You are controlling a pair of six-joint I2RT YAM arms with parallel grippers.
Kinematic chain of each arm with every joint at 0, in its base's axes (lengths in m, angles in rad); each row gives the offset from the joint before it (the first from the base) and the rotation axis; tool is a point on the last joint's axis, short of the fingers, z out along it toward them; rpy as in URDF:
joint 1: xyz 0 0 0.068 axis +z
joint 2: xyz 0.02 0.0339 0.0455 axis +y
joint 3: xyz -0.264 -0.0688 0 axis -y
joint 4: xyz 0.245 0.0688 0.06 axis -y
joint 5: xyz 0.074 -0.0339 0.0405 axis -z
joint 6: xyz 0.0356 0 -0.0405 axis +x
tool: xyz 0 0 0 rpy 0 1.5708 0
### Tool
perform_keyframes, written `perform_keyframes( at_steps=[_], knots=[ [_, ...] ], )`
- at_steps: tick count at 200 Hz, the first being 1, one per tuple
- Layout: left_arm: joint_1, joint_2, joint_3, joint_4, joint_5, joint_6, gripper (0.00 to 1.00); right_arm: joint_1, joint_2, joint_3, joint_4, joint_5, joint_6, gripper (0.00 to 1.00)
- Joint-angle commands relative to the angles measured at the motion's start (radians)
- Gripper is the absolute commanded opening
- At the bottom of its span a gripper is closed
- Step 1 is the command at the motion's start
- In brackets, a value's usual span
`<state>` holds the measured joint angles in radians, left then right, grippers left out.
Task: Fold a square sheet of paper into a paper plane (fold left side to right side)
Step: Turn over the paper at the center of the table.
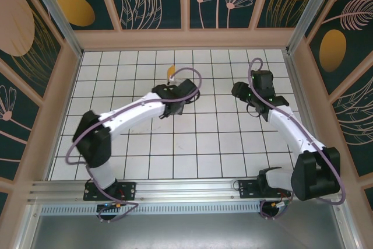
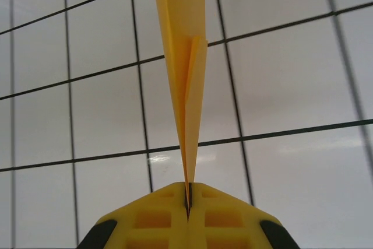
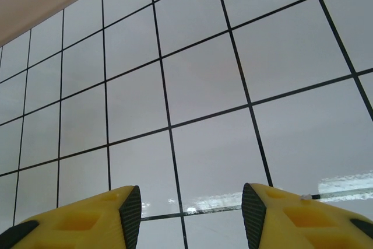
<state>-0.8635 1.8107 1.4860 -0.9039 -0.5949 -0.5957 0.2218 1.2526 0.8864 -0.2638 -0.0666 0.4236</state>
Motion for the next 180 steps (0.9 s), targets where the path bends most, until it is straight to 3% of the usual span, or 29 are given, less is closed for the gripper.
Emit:
perform_keyframes(
  at_steps=[1,18,79,94,132,160,180],
  knots=[
    [-0.018,0.114,0.107,-0.242,-0.16,-0.069,0.0,-0.008,-0.038,-0.031,-0.006,0.02,-0.015,0.52],
    [-0.036,0.213,0.182,-0.256,-0.168,-0.068,0.0,-0.01,-0.052,-0.048,0.001,0.004,-0.016,0.52],
    [-0.058,0.568,0.545,-0.394,-0.023,-0.037,0.03,-0.015,-0.092,-0.084,-0.004,-0.032,-0.019,0.53],
    [-0.057,0.633,0.61,-0.423,0.001,-0.02,0.11,-0.018,-0.101,-0.088,-0.016,-0.03,-0.027,0.53],
    [-0.057,0.652,0.689,-0.347,0.158,0.047,0.43,-0.042,-0.127,-0.108,-0.037,-0.047,-0.037,0.54],
    [-0.047,0.608,0.741,-0.288,0.25,0.097,0.55,-0.064,-0.128,-0.133,-0.019,-0.103,-0.027,0.54],
    [-0.017,0.52,0.668,-0.207,0.32,0.129,0.6,-0.068,-0.115,-0.141,0.008,-0.145,-0.013,0.54]
  ],
)
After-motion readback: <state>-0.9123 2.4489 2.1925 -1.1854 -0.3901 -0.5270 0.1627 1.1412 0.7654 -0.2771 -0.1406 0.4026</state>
